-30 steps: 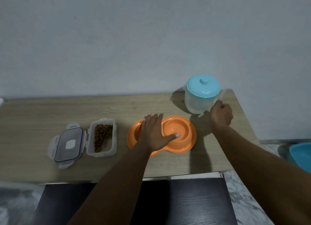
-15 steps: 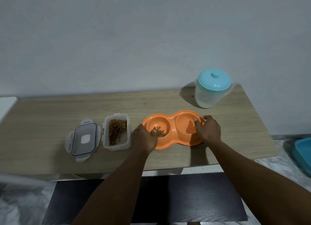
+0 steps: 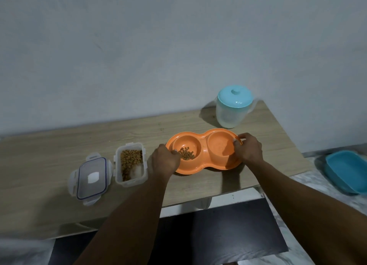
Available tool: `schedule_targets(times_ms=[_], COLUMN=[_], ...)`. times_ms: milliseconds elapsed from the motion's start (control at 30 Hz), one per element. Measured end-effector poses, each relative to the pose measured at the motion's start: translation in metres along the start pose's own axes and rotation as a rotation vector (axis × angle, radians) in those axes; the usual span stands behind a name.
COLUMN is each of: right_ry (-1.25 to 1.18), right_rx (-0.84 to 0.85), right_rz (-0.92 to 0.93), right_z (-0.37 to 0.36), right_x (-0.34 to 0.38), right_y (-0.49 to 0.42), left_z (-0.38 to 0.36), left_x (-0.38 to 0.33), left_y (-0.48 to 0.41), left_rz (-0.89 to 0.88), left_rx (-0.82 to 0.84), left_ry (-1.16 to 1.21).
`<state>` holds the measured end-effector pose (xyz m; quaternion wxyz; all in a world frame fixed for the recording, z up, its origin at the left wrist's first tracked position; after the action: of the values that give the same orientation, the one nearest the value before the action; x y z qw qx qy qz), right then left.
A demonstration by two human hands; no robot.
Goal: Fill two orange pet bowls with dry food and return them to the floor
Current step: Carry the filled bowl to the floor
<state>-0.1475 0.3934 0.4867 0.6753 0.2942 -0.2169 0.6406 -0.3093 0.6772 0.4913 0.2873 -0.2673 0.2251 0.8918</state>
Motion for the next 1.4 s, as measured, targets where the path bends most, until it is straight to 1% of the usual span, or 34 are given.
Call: schedule_targets(times_ms=[133, 300, 433, 667, 800, 1067, 1233, 1400], right_ry=[-0.029, -0.048, -0.071, -0.115, -0.120, -0.142, -0.154, -0.172], right_rx=[-0.069, -0.157, -0.236, -0.330, -0.369, -0.437, -0.471, -0.486], right_rz=[-0.016, -0.061, -0.106, -0.163, -0.190, -0.231, -0.284, -0.322], right_z=[0.040, 0.104, 0.162, 0.265, 0.330, 0.455, 0.508, 0.538], right_x=[-0.012, -0.039, -0.076, -0.160, -0.215, -0.322, -0.379, -0.431], right_y=[0.009, 0.020, 0.025, 0.042, 0.055, 0.073, 0.067, 0.036], left_z=[-0.002, -0.019, -0.040, -0.092, -0.126, -0.205, -0.255, -0.309], left_x=[-0.030, -0.081, -0.128, -0.204, -0.244, -0.322, -0.371, -0.416], left_y=[0.009, 0.029, 0.061, 0.148, 0.216, 0.328, 0.369, 0.382], left_rz=[-0.022, -0.127, -0.196, -0.320, -0.362, -0.424, -0.463, -0.470], left_rx=[0.035, 0.137, 0.202, 0.247, 0.267, 0.346, 0.408, 0.453], left_ry=[0.018, 0.009, -0.026, -0.018, -0.037, 0.017, 0.004, 0.017])
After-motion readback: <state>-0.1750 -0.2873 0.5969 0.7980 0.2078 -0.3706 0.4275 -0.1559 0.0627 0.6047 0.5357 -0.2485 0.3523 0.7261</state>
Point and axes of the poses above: each hand's wrist, its own y-axis away from the middle knuckle, its own z-axis out of the back of the hand, x = y × z, the point moved 9 cm from there along -y, towards the middle knuckle, and after that the axes turned 1 degree about -x, right-handed, at the moved point
